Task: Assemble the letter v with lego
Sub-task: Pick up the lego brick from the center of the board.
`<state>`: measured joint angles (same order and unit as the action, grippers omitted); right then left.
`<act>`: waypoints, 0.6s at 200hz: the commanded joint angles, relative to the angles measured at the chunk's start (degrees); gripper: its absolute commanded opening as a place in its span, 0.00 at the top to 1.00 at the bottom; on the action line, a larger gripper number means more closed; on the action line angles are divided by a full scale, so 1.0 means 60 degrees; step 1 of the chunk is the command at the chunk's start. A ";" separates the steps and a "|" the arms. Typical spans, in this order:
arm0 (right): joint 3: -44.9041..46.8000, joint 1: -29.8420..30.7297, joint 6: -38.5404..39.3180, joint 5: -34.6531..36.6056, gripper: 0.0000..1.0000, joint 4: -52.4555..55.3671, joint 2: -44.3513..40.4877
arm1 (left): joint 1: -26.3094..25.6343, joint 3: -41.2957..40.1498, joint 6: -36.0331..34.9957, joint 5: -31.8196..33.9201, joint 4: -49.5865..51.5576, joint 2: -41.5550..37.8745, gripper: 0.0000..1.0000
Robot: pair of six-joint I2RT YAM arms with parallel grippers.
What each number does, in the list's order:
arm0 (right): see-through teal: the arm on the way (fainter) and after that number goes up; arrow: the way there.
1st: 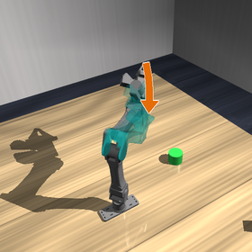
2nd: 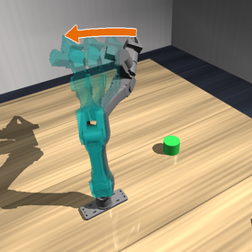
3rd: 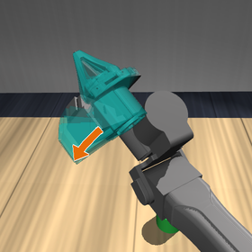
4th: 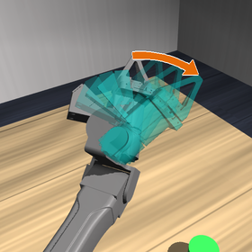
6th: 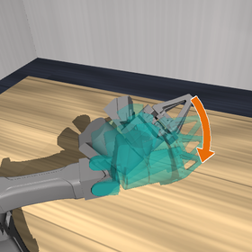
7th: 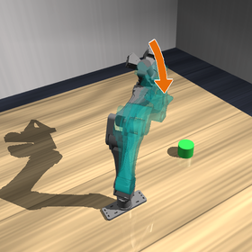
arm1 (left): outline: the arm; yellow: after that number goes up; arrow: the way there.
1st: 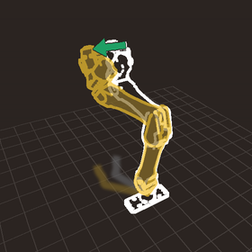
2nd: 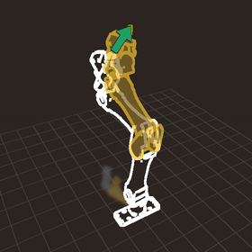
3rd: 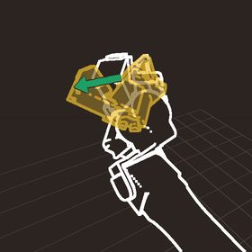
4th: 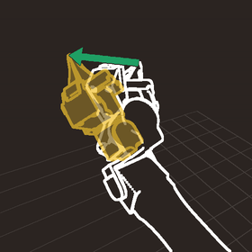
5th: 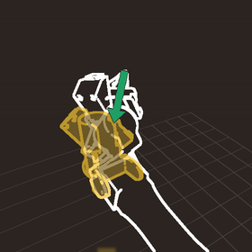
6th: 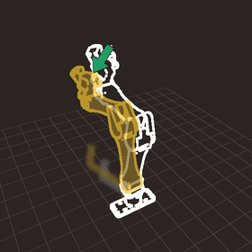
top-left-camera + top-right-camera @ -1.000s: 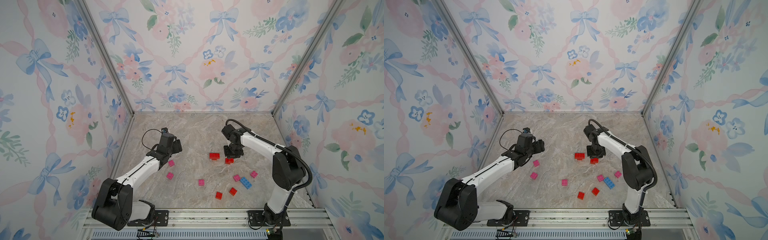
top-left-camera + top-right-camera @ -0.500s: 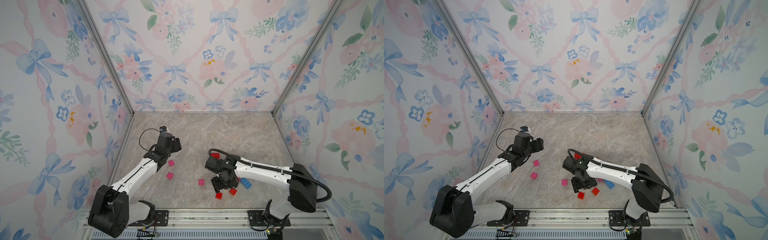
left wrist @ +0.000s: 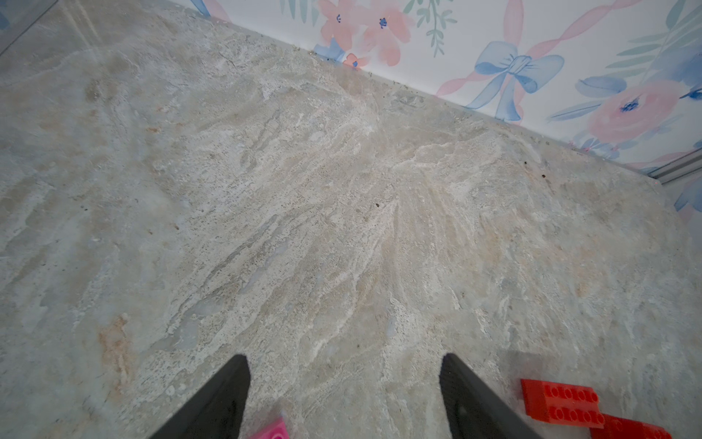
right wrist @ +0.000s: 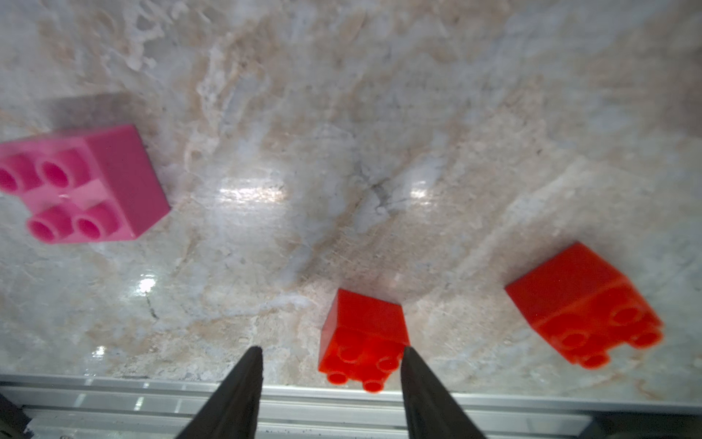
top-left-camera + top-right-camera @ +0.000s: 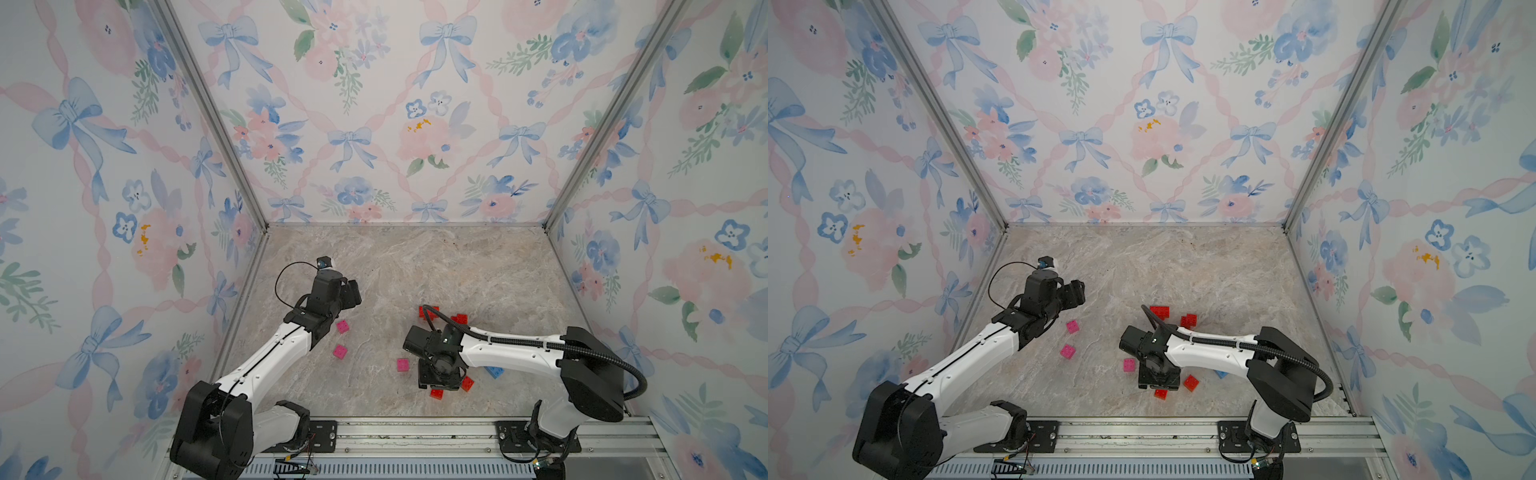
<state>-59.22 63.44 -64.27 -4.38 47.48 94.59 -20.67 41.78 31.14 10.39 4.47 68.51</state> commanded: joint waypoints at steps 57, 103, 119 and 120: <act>0.0203 0.0032 -0.0143 -0.0146 0.42 0.0245 0.0510 | -0.0064 -0.0117 0.0012 0.0007 0.0226 -0.0042 0.18; 0.0094 0.0036 0.0016 -0.0119 0.57 0.0216 0.0569 | -0.0062 -0.0115 0.0011 0.0033 0.0231 -0.0051 0.18; -0.0022 -0.0022 0.0240 -0.0110 0.67 0.0285 0.0591 | -0.0063 -0.0094 0.0013 0.0054 0.0224 -0.0023 0.18; -0.0035 -0.0032 0.0254 -0.0107 0.67 0.0294 0.0594 | -0.0067 -0.0094 0.0019 0.0055 0.0230 -0.0022 0.18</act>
<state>-58.57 63.44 -64.14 -4.82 47.90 97.23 -20.71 41.78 31.14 10.41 4.49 68.51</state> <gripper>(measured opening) 0.390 0.817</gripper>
